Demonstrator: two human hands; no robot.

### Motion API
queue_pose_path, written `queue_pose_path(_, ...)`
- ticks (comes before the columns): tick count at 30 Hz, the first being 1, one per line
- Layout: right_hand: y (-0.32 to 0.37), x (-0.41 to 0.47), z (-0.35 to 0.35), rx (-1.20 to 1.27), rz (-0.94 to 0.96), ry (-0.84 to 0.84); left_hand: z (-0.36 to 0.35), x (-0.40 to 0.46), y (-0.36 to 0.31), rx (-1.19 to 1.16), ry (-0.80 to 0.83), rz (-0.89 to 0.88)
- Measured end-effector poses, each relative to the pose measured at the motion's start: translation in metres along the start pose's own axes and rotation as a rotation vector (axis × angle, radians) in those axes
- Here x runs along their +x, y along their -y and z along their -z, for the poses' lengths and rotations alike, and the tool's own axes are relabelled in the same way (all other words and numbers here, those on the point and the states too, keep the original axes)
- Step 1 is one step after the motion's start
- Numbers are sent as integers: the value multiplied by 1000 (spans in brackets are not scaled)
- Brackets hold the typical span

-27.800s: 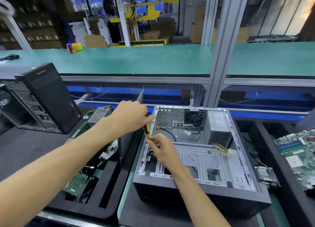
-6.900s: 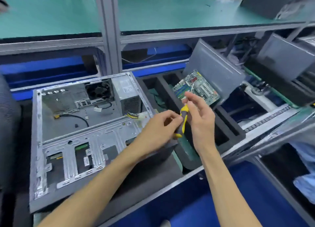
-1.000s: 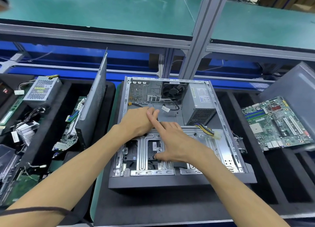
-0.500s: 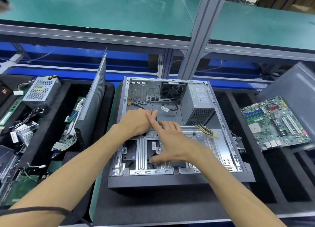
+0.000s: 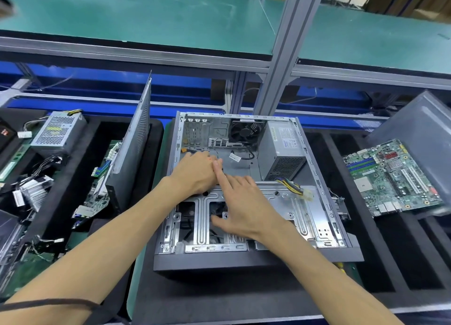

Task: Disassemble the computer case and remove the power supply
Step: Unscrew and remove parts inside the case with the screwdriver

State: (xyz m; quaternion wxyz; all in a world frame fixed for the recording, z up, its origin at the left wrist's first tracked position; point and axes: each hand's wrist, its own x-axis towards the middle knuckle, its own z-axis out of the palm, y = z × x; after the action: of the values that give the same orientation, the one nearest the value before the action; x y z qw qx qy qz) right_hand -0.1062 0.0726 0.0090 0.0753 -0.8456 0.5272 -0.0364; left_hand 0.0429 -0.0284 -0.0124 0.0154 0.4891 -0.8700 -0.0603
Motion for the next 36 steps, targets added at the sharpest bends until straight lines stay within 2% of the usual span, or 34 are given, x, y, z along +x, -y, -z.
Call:
queue_pose_path(5,3,2,0,-32,-24,-11,6,9,3,-66,139,74)
queue_pose_path(11,0,6,2,-34,-70,25,4,19,7,-105,117,163)
queue_pose_path(12,-6,6,7,32,-68,82,2,19,7,-126,104,168)
queue_pose_path(15,-28,13,28,436,-141,272,-1,22,5,-182,28,217)
queue_pose_path(17,-38,25,32,603,-252,245,3,23,3,-185,-11,247)
queue_pose_path(19,-41,45,27,590,-395,183,6,22,0,-171,-4,235)
queue_pose_path(20,-41,55,25,554,-441,209,8,22,0,-186,3,235)
queue_pose_path(22,-43,73,22,567,-476,361,9,23,3,-284,2,261)
queue_pose_path(24,-51,85,21,676,-479,507,15,26,8,-403,-33,280)
queue_pose_path(26,-58,92,21,821,-487,582,23,28,11,-494,-88,270)
queue_pose_path(28,-60,96,17,897,-508,570,30,24,11,-528,-119,239)
queue_pose_path(32,-54,103,2,820,-543,464,29,6,9,-465,-96,207)
queue_pose_path(34,-52,103,-1,811,-536,415,24,-4,13,-414,-183,205)
queue_pose_path(36,-52,105,-1,832,-572,398,19,-13,15,-459,-285,208)
